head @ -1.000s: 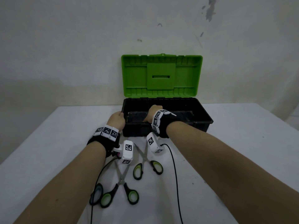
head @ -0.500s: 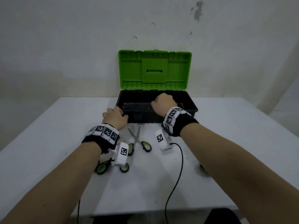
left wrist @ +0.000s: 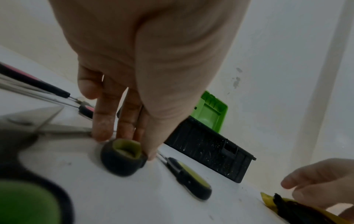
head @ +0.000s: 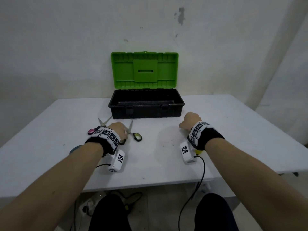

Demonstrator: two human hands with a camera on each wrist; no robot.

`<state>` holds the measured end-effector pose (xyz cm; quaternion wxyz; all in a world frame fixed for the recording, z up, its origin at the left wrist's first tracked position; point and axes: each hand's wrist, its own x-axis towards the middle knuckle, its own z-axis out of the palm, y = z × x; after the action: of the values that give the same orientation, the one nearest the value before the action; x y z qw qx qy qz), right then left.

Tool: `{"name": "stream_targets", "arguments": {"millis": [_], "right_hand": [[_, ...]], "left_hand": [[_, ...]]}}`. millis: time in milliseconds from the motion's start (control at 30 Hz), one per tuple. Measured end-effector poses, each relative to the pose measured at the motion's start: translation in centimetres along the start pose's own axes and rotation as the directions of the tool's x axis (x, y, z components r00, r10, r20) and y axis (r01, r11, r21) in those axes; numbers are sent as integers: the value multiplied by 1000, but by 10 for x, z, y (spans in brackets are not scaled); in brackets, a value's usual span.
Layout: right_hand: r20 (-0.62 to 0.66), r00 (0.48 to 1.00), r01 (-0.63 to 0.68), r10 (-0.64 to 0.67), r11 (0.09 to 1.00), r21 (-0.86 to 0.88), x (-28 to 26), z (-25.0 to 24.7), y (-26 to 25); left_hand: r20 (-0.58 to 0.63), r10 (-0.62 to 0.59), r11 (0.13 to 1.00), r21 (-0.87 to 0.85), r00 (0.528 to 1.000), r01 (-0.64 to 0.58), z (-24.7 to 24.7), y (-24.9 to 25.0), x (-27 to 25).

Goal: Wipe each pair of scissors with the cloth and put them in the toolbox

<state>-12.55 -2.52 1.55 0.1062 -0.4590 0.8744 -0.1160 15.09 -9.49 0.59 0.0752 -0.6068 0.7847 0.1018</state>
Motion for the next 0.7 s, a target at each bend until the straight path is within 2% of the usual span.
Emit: {"name": "stream_targets", "arguments": {"millis": [100,200,267,367,467,533,600,700], "right_hand": [[18,1000,-3,5,998,-63,2,5,7],[-46,999,-28,25,996,-84,3,6,13],[-83,996,-35,29,997,-65,9,9,18],[-81,996,-23,23,1000,1,10,8,19],[-58,997,58,-51,988,142,11,4,14],[-85,985,171,-150,917,360,10,-1,7],[-131,956,291,-262,807,513,6,-5,-1],[-177,921,368,-348,621,693,-2,-5,-9]], "left_hand": [[-17,1,1000,21,1000,0,4,4,3],[-82,4,1000,-25,997,-6,8,6,6],[-81,-13,998,-65,997,7,8,4,10],[-46,-31,976,-218,998,21,2,1,15],[19,-26,871,-489,999,32,-1,3,16],[54,-24,766,-641,998,53,-2,11,14],[69,-22,657,-751,997,66,-3,22,9],[16,14,546,-838,1000,6,-2,34,5]]}}
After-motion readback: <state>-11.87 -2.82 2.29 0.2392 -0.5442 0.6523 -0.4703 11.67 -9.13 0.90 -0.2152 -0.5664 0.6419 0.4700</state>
